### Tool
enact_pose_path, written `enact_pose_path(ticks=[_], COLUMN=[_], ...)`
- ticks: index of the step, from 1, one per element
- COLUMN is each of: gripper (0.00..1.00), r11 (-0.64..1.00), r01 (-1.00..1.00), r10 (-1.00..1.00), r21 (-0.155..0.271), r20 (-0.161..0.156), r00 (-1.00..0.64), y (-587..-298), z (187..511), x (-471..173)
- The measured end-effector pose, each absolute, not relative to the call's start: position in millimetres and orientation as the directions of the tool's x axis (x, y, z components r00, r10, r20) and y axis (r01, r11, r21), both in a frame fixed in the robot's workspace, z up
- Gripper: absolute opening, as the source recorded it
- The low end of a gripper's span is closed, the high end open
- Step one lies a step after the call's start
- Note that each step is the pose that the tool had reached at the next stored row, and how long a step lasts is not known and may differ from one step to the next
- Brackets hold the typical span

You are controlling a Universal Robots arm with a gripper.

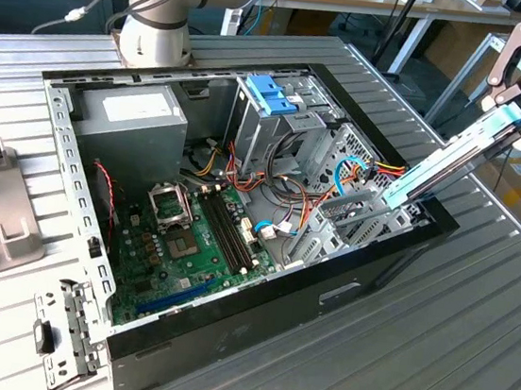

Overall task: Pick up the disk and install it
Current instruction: 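Pick up the disk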

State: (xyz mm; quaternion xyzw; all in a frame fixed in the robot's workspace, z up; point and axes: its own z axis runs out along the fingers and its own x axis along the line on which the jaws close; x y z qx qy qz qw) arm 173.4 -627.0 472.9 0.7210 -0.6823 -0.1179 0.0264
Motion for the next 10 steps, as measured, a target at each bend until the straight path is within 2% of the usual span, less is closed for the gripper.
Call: enact_pose_path(ticks=[10], gripper=[0.37], r11=[-0.067], r01=[-0.978], r10=[-0.990], r21=[0.199], r20=[-0.134], r00=[0.041], y=[-626.9], z=[471.6], x=[172.3])
